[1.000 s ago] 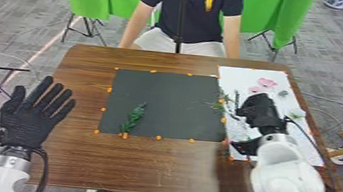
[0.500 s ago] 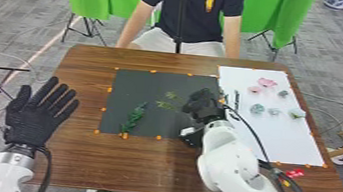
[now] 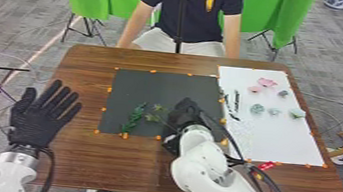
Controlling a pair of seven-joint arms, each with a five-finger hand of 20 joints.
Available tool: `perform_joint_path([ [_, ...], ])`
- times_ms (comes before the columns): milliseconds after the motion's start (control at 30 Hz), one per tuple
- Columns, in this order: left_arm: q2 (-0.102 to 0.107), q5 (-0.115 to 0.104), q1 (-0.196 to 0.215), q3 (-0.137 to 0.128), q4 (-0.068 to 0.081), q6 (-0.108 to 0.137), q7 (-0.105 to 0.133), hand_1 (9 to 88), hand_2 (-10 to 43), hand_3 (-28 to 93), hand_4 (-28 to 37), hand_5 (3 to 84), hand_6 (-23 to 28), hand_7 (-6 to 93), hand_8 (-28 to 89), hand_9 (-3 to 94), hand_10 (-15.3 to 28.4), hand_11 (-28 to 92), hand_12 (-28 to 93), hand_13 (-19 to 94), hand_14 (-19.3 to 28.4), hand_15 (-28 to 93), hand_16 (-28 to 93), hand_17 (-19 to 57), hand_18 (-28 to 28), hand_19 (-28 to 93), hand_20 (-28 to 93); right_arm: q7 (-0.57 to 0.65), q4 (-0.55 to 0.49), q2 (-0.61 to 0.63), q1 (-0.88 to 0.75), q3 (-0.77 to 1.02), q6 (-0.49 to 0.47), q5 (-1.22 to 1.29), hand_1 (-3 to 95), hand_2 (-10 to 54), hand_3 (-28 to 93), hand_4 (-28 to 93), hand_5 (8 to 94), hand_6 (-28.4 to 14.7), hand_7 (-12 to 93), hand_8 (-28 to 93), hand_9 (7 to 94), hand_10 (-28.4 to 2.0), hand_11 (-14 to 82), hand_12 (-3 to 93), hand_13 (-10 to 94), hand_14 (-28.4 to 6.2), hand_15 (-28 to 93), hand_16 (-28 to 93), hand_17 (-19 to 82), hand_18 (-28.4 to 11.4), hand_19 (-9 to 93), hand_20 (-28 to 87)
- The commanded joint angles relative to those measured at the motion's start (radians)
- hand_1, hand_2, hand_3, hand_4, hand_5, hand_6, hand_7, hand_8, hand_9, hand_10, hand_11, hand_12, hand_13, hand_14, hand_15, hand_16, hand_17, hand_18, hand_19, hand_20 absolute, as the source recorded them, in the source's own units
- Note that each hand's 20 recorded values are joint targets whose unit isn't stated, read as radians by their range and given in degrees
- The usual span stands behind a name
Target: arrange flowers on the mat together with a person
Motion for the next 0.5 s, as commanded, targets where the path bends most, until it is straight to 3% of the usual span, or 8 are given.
perform_joint_path([
  [33, 0.014, -0.009, -0.031, 0.031, 0.013, 0.009, -0.019, 25.7, 15.9, 71, -28.3, 43.3, 8.4, 12.0, -9, 35.3, 15.6, 19, 10, 26, 15.8, 33, -4, -7.4, 15.5, 34, 15, -0.021, 0.009, -0.068, -0.015, -0.036, 0.002, -0.009, 50.6, -9.5, 74, -16, 69.4, -3.6, 50, 16, 77.0, -12.6, 62.9, 48.5, 71, -15.8, 80, 54, 43, -27.1, 93, 34],
  [233, 0.026, -0.008, -0.040, 0.042, 0.016, 0.015, -0.029, 25.9, 15.9, 71, -28.3, 43.3, 8.4, 12.1, -9, 35.4, 15.7, 19, 10, 27, 15.8, 33, -4, -7.4, 15.5, 34, 15, -0.009, 0.040, -0.108, -0.011, -0.051, 0.011, -0.037, 50.7, -9.5, 74, -16, 69.3, -3.5, 50, 16, 77.1, -12.7, 62.8, 48.4, 72, -15.7, 80, 54, 43, -27.0, 93, 33],
  [500, 0.025, -0.009, -0.055, 0.058, 0.025, 0.012, -0.036, 25.9, 15.9, 71, -28.3, 43.3, 8.4, 12.1, -9, 35.5, 15.7, 19, 10, 27, 15.8, 33, -4, -7.4, 15.5, 34, 15, -0.008, 0.071, -0.131, -0.018, -0.041, 0.034, -0.051, 50.7, -9.5, 74, -17, 68.8, -3.4, 49, 16, 77.2, -13.1, 62.6, 48.0, 72, -15.6, 80, 54, 44, -27.3, 93, 33],
])
